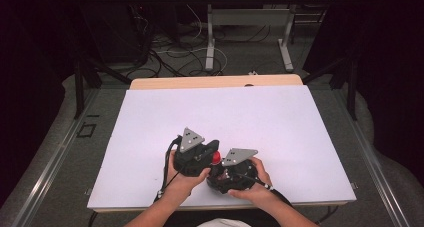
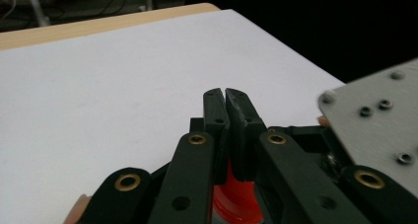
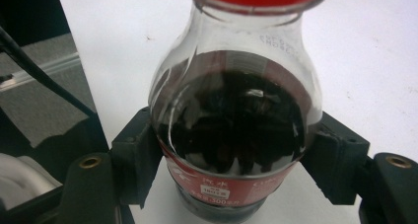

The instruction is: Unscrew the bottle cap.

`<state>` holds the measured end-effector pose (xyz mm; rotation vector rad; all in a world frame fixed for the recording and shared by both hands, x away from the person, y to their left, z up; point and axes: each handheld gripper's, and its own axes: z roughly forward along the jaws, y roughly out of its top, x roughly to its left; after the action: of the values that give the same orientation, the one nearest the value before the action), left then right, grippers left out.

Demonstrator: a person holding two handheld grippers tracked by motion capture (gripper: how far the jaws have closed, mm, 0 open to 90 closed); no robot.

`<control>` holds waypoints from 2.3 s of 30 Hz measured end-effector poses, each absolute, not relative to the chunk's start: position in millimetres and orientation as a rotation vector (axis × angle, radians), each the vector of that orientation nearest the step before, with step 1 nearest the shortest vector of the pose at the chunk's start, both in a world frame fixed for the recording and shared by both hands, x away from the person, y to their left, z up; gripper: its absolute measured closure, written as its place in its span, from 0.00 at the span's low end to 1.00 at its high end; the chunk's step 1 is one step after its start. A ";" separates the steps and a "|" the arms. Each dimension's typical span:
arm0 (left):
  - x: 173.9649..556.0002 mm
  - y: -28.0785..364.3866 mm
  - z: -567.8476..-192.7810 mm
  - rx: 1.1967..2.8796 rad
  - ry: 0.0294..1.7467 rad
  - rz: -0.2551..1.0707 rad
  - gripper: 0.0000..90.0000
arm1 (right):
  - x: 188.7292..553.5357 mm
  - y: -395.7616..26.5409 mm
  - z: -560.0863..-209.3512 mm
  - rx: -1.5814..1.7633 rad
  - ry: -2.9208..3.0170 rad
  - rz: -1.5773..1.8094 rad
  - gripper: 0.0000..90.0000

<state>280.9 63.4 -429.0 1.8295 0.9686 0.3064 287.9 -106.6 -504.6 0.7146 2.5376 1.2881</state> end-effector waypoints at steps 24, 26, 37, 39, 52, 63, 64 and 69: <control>309.9 98.0 -420.3 2.024 0.514 0.059 0.47 | 288.6 -109.7 -501.4 0.660 2.542 1.356 0.33; 311.3 101.3 -420.7 2.031 0.489 0.029 0.49 | 288.0 -109.2 -501.5 0.659 2.546 1.359 0.33; 314.1 100.0 -428.8 2.025 0.443 -0.024 0.55 | 287.1 -107.1 -502.4 0.627 2.558 1.365 0.33; 312.6 97.6 -428.5 2.037 0.437 -0.013 0.58 | 287.2 -106.9 -502.6 0.628 2.569 1.365 0.33; 297.3 80.1 -430.5 1.994 0.578 0.145 0.68 | 288.8 -108.5 -503.1 0.681 2.566 1.343 0.33; 290.2 70.7 -425.8 1.915 0.775 0.216 0.69 | 289.1 -108.3 -504.0 0.734 2.524 1.300 0.33; 290.7 71.5 -425.2 1.917 0.782 0.212 0.69 | 289.4 -108.3 -504.5 0.725 2.530 1.300 0.33; 294.1 78.0 -423.4 1.895 0.803 0.226 0.69 | 289.3 -107.4 -505.3 0.730 2.508 1.305 0.33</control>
<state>294.1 78.0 -423.4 1.8950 0.8034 0.2257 289.3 -107.4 -505.3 0.7296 2.5080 1.3053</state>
